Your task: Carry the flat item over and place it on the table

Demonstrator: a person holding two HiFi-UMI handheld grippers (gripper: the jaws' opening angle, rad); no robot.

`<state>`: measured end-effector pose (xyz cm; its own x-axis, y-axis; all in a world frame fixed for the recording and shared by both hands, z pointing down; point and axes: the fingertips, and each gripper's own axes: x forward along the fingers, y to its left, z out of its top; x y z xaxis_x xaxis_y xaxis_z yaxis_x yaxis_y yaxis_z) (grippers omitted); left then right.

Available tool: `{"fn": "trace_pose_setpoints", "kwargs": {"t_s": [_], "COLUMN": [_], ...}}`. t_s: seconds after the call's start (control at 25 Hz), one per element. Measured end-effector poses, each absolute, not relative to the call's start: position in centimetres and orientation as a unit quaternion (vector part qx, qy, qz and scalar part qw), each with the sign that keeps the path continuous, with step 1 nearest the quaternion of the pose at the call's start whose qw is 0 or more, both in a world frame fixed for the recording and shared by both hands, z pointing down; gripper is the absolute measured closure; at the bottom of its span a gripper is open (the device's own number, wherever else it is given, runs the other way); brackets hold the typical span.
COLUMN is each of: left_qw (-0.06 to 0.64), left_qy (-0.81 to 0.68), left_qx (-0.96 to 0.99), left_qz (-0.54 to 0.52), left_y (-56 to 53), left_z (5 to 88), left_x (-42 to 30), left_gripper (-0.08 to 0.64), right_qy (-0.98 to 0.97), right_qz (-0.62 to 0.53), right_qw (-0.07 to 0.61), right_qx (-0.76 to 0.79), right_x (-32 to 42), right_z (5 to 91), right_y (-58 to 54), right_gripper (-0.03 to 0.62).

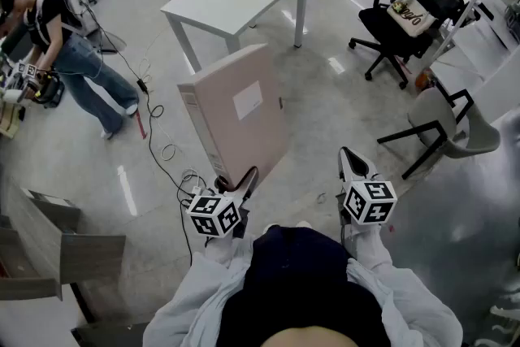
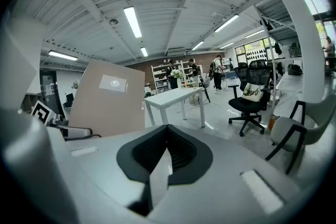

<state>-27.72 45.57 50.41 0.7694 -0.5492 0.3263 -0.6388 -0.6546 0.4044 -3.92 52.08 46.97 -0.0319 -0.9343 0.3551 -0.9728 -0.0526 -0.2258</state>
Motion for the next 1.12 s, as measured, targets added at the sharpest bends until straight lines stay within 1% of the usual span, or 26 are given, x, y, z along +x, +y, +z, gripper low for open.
{"fn": "trace_pose_setpoints", "kwargs": {"t_s": [0.28, 0.64, 0.92, 1.12], "left_qw": [0.258, 0.292, 0.297, 0.297], "left_qy": [-0.321, -0.318, -0.316, -0.321], "left_qx": [0.908, 0.898, 0.898, 0.896], "left_qz": [0.083, 0.086, 0.074, 0.071], "left_y": [45.3, 45.1, 42.4, 38.5], "left_z": [50.6, 53.3, 53.2, 53.9], "left_x": [-28.4, -30.6, -29.1, -26.0], "left_gripper": [0.284, 0.284, 0.285, 0.285], "right_qy": [-0.677, -0.656, -0.661, -0.672], "right_qz": [0.21, 0.238, 0.242, 0.243], "right_qw": [0.032, 0.047, 0.044, 0.046], "right_qx": [0.705, 0.714, 0.709, 0.698], "right_x": [-4.4, -6.6, -5.3, -2.8], "right_z": [47.1, 50.2, 50.3, 51.1], "right_y": [52.3, 53.6, 50.4, 45.9], "right_gripper": [0.581, 0.581, 0.581, 0.581]}}
